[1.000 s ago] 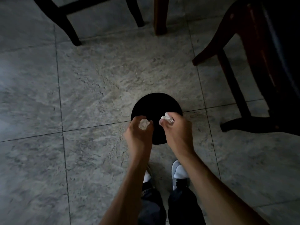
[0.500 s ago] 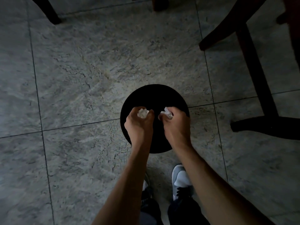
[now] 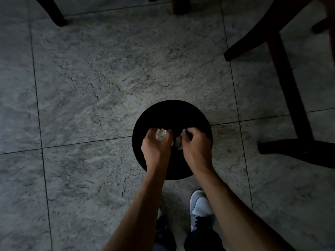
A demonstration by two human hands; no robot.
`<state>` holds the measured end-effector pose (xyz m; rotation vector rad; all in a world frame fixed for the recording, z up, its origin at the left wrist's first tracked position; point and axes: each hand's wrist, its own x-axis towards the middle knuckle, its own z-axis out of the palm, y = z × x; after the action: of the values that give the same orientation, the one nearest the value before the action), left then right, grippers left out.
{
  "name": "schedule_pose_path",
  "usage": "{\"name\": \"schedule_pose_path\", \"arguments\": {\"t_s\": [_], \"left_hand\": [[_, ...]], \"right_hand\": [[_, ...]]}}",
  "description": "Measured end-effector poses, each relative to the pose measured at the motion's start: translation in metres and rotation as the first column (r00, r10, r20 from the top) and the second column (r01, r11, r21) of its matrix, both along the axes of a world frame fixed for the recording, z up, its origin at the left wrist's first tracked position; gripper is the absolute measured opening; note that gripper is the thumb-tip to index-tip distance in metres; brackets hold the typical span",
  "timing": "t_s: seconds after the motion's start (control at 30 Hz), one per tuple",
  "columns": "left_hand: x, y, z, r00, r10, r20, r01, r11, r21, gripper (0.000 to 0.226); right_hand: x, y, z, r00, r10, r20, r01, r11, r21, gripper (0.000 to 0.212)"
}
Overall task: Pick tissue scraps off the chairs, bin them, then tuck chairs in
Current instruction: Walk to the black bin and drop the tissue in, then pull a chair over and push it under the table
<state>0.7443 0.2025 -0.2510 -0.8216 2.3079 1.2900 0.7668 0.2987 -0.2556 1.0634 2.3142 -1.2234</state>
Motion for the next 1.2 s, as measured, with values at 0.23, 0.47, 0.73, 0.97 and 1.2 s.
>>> {"name": "schedule_pose_path", "arguments": {"t_s": [0.23, 0.47, 0.73, 0.97, 1.2], "left_hand": [[0.005, -0.008, 0.014, 0.999, -0.042, -0.012, 0.042, 0.999, -0.018, 0.034], [0.013, -0.012, 0.070, 0.979, -0.164, -0.119, 0.160, 0.986, -0.039, 0.035], [0.003, -0.020, 0.199, 0.851, -0.454, -0.263, 0.384, 0.881, -0.277, 0.049], [-0.009, -0.013, 0.357, 0.670, -0.650, -0.358, 0.419, 0.730, -0.540, 0.048], [0.005, 0.014, 0.505, 0.520, -0.756, -0.398, 0.404, 0.628, -0.665, 0.053]], "right_hand": [[0.009, 0.002, 0.016, 0.999, -0.027, 0.024, 0.026, 0.999, 0.023, 0.033], [0.016, 0.001, 0.076, 0.999, 0.021, -0.045, -0.022, 1.000, -0.013, 0.039], [0.009, 0.018, 0.212, 0.938, 0.268, -0.218, -0.221, 0.950, 0.219, 0.047], [0.013, 0.048, 0.366, 0.874, 0.372, -0.312, -0.228, 0.882, 0.413, 0.052], [0.024, 0.079, 0.518, 0.816, 0.500, -0.289, -0.266, 0.770, 0.580, 0.053]]}}
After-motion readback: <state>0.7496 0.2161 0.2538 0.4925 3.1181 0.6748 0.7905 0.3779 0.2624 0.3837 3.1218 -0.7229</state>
